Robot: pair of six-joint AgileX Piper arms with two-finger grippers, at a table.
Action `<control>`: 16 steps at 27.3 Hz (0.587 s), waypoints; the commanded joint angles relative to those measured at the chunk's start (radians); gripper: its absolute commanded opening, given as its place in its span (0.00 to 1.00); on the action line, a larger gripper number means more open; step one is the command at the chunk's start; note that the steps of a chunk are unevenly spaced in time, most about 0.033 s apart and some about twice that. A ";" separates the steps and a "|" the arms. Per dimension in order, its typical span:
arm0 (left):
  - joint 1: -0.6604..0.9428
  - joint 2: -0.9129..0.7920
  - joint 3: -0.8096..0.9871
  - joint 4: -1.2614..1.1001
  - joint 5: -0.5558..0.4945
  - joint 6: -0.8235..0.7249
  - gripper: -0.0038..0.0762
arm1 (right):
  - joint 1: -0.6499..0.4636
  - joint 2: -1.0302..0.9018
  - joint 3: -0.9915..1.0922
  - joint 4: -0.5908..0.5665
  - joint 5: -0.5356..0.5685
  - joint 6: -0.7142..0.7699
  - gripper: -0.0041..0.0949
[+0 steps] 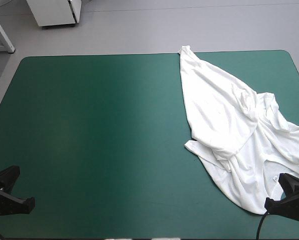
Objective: Fold the cloth
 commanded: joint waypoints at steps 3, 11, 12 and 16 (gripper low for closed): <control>0.002 0.019 -0.017 -0.016 -0.015 -0.002 0.02 | 0.007 0.046 -0.088 -0.017 -0.009 -0.010 0.28; 0.002 0.037 -0.017 -0.018 -0.076 -0.002 0.02 | 0.007 0.273 -0.286 0.005 -0.002 -0.026 0.53; 0.002 0.049 -0.017 -0.018 -0.071 -0.002 0.02 | 0.007 0.302 -0.305 0.005 -0.002 -0.043 0.53; 0.002 0.177 -0.049 -0.018 -0.066 -0.002 0.02 | 0.007 0.462 -0.380 -0.012 -0.002 -0.088 0.53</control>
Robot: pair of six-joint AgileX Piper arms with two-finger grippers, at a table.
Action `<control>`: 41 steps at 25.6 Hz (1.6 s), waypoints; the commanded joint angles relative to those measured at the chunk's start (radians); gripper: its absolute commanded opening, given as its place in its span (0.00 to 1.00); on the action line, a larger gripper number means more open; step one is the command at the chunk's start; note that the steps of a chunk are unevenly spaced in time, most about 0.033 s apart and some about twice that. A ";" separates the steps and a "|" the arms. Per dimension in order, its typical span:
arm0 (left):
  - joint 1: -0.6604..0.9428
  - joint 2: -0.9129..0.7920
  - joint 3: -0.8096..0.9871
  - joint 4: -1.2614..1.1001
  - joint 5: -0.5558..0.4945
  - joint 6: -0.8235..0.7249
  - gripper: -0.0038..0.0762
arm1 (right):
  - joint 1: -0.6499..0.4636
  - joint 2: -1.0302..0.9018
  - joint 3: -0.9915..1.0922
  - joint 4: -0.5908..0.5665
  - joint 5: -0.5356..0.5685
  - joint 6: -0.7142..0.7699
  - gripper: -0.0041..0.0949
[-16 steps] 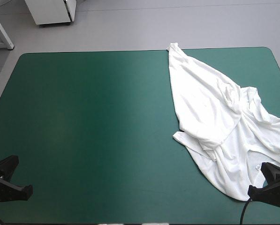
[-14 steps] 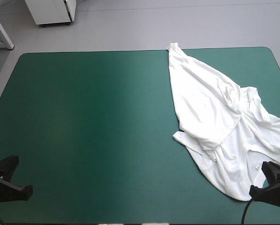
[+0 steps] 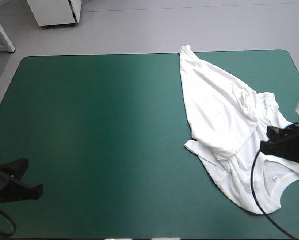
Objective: Fold the cloth
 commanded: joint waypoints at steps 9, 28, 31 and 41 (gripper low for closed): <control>0.002 0.403 -0.126 0.005 -0.162 -0.002 0.02 | 0.007 0.422 -0.086 -0.089 -0.039 0.006 0.53; 0.002 0.451 -0.126 -0.004 -0.168 -0.002 0.02 | -0.145 0.977 -0.122 -0.097 -0.199 0.008 0.62; 0.002 0.451 -0.126 -0.004 -0.168 -0.002 0.02 | -0.151 1.023 -0.122 -0.097 -0.225 0.008 0.62; 0.002 0.451 -0.126 -0.004 -0.168 -0.002 0.02 | -0.148 1.146 -0.121 -0.034 -0.227 0.015 0.41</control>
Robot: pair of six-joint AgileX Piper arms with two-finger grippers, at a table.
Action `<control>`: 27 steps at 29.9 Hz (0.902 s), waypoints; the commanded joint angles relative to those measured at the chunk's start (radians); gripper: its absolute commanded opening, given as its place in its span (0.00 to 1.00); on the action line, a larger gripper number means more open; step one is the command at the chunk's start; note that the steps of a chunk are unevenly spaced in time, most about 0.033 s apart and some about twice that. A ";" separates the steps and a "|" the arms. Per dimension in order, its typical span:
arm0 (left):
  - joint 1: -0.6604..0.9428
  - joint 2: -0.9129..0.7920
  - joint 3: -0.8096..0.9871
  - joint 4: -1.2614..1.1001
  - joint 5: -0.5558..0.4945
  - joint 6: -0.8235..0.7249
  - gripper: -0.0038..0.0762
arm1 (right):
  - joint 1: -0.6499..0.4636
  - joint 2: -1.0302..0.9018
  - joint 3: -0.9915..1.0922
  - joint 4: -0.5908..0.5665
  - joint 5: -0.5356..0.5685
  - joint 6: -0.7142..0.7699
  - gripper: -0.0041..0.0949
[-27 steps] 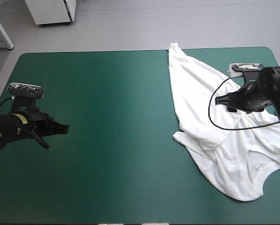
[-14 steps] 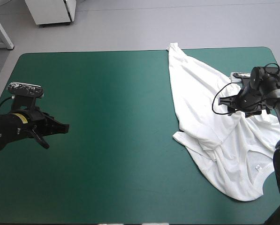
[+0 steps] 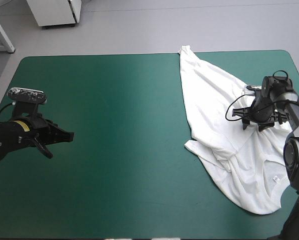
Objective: Fold the cloth
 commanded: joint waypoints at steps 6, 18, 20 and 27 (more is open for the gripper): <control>0.002 -0.010 -0.033 -0.003 -0.049 -0.002 0.02 | 0.046 0.002 -0.006 0.041 0.008 -0.057 0.03; 0.002 -0.010 -0.033 0.001 -0.049 -0.002 0.02 | 0.292 -0.075 -0.008 0.128 0.038 -0.073 0.02; 0.002 -0.010 -0.033 0.001 -0.049 -0.002 0.02 | 0.352 -0.094 -0.008 0.137 0.043 -0.073 0.02; 0.002 -0.010 -0.033 0.001 -0.048 -0.002 0.02 | 0.578 -0.129 -0.008 0.167 0.054 -0.073 0.02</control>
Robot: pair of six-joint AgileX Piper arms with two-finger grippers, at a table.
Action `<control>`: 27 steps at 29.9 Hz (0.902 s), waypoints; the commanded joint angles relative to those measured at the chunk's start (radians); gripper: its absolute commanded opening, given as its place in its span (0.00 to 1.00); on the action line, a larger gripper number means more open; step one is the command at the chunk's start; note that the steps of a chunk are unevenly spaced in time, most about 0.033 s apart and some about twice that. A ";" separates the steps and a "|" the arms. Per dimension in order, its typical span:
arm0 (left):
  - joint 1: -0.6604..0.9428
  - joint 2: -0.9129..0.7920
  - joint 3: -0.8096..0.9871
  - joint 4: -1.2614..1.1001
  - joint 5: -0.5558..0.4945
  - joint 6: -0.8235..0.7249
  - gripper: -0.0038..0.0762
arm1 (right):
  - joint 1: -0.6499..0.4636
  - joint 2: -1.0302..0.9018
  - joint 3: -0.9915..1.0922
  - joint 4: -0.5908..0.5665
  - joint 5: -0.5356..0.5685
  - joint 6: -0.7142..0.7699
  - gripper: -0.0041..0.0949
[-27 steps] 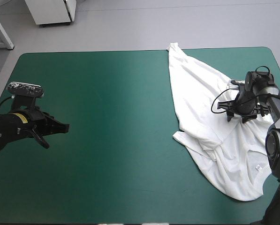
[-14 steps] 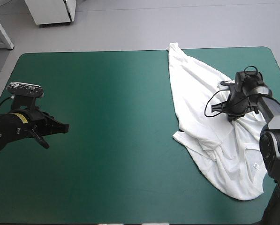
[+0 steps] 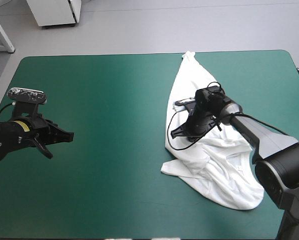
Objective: Fold the cloth
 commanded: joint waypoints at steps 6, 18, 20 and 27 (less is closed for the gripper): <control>0.002 -0.010 -0.033 0.001 -0.048 -0.002 0.02 | 0.237 -0.073 -0.021 0.111 0.015 -0.009 0.02; 0.002 -0.010 -0.033 0.001 -0.048 -0.002 0.02 | 0.531 -0.073 -0.021 0.154 0.000 0.001 0.02; 0.002 -0.010 -0.033 0.001 -0.048 -0.002 0.02 | 0.550 -0.073 -0.021 0.154 0.000 -0.001 0.02; 0.002 -0.010 -0.033 0.001 -0.048 -0.002 0.02 | 0.552 -0.073 -0.021 0.168 0.000 0.001 0.02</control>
